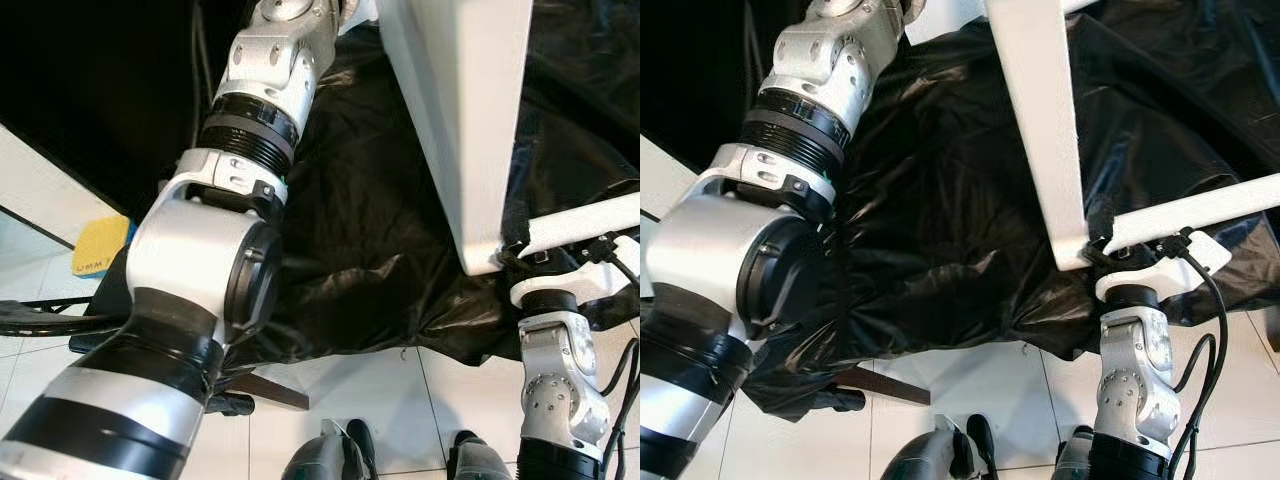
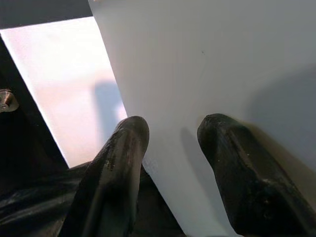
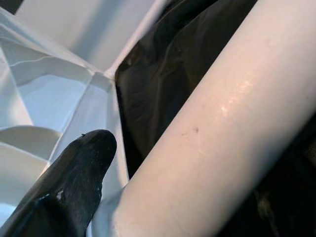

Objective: Building children table

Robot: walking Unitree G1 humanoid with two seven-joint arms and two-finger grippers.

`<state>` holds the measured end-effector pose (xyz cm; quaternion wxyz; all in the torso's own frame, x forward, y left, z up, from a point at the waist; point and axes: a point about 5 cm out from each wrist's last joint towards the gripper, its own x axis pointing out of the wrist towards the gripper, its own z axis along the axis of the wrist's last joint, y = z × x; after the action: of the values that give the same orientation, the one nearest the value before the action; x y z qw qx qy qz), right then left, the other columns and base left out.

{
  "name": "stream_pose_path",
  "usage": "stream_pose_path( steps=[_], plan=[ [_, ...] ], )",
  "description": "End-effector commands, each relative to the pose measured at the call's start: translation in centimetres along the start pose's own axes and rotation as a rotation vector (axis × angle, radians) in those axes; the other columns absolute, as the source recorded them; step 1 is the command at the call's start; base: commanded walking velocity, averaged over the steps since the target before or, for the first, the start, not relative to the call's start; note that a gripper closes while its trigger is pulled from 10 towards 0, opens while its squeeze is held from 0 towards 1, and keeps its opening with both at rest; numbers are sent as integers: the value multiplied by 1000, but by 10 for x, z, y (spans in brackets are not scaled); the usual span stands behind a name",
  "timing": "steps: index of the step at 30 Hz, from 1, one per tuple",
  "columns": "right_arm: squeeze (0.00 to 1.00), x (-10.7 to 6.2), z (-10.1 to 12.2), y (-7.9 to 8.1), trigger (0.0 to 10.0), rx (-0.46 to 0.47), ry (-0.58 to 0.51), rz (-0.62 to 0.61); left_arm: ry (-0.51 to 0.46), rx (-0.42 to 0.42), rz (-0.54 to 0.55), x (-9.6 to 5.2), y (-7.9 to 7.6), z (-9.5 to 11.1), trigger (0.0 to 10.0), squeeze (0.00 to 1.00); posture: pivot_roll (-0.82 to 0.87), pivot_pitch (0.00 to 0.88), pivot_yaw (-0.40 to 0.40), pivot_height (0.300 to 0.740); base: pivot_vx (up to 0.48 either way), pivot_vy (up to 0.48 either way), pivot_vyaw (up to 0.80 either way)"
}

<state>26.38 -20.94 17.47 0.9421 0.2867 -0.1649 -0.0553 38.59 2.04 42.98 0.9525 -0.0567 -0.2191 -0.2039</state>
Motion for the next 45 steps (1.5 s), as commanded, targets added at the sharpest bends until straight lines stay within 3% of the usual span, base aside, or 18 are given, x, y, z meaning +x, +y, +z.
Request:
stream_pose_path(
  steps=[1, 32, 33, 35, 36, 42, 45],
  plan=[
    [0, -187, -86, -37, 10000, 114, 548, -370, 12, 12, -220, 0, -21, -2, 10000, 0, -69, 197, 281, 740, 0, 0, 0],
    [0, -187, -86, -37, 10000, 114, 548, -370, 12, 12, -220, 0, -21, -2, 10000, 0, -69, 197, 281, 740, 0, 0, 0],
    [0, -188, -85, -34, 10000, 129, 559, -339, 14, 19, -223, 0, -21, -3, 10000, 0, -78, 0, 0, 740, 0, 0, 0],
    [0, -161, -67, -59, 10000, 49, 451, -144, 135, 91, -180, -20, 16, -58, 10000, 0, -99, 0, 0, 740, 0, 0, 0],
    [0, -158, -66, -62, 10000, 33, 437, -125, 149, 97, -177, -23, 19, -65, 10000, 0, -100, 0, 0, 740, 0, 0, 0],
    [0, -167, -67, -66, 10000, 93, 392, -183, 155, 97, -181, -24, 19, -68, 10000, 0, -106, 0, 0, 740, 0, 0, 0],
    [0, -175, -62, -68, 10000, 159, 291, -251, 167, 116, -205, -31, 17, -79, 10000, 0, -116, 0, 0, 740, 0, 0, 0]
  ],
)
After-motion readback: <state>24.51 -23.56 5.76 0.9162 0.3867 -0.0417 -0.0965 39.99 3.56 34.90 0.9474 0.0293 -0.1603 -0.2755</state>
